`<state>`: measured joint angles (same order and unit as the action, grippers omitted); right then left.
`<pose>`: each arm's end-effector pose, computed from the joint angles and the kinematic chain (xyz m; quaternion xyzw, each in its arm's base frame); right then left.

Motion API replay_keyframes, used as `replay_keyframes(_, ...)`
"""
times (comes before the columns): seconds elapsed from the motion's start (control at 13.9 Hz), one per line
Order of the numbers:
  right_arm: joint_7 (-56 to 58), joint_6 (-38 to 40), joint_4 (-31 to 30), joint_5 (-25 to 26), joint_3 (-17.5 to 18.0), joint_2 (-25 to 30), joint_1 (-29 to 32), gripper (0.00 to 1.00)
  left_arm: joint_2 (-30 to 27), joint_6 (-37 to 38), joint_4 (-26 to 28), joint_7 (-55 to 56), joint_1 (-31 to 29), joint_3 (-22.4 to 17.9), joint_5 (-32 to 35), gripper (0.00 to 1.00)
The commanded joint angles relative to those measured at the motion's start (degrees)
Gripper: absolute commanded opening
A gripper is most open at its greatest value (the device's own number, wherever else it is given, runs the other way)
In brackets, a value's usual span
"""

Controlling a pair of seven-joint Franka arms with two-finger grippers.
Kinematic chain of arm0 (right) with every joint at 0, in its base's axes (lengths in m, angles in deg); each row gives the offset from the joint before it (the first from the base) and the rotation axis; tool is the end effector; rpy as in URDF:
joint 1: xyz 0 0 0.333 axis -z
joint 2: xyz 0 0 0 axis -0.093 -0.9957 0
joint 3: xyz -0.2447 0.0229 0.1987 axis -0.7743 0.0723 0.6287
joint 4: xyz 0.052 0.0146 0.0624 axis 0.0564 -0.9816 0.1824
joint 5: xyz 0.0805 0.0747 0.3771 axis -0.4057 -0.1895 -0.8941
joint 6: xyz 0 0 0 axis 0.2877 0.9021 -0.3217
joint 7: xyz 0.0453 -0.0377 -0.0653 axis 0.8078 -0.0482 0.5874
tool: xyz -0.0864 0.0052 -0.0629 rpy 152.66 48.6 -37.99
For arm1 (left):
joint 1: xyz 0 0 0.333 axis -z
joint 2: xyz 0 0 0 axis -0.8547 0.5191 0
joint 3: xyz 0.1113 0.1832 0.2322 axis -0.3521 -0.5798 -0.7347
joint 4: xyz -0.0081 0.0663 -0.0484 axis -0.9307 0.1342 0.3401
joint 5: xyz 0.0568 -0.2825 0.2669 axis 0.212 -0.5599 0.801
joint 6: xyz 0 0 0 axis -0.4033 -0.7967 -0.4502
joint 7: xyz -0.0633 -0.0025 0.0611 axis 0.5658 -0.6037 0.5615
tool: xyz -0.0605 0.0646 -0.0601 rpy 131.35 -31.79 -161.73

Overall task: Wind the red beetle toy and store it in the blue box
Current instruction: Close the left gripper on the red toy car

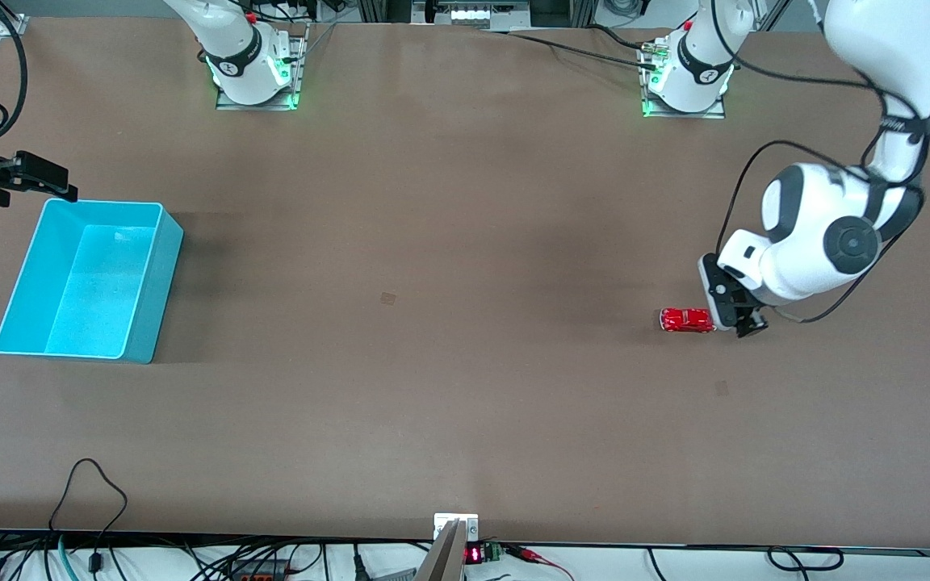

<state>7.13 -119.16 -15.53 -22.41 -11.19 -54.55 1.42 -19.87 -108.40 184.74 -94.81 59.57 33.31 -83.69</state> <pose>0.5627 -0.0426 0.5829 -0.9974 -0.0360 0.0613 0.0128 0.5981 -0.0416 0.2529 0.7602 -0.6486 -0.0213 0.0319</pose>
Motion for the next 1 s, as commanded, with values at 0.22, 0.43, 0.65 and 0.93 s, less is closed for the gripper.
replay_keyframes(0.22,0.02,-0.48,-0.43,0.17,0.26,0.34,0.62,1.0,5.71,-6.27,-0.62,-8.28,-0.05,1.18,0.48,1.0)
replay_keyframes(0.43,-0.07,-1.36,-0.43,-0.09,0.26,-0.1,0.8,1.0,6.33,-6.9,-0.35,-8.65,-0.05,1.26,0.48,0.92)
replay_keyframes(0.65,-0.68,-1.45,-0.43,-0.27,0.26,-0.1,0.97,1.0,6.42,-6.81,-0.09,-8.56,-0.13,1.44,0.48,0.47)
replay_keyframes(0.93,-0.78,-1.45,-0.43,-0.71,0.35,-0.19,1.06,1.0,6.42,-6.64,-0.09,-8.65,-0.13,1.44,0.48,0.13)
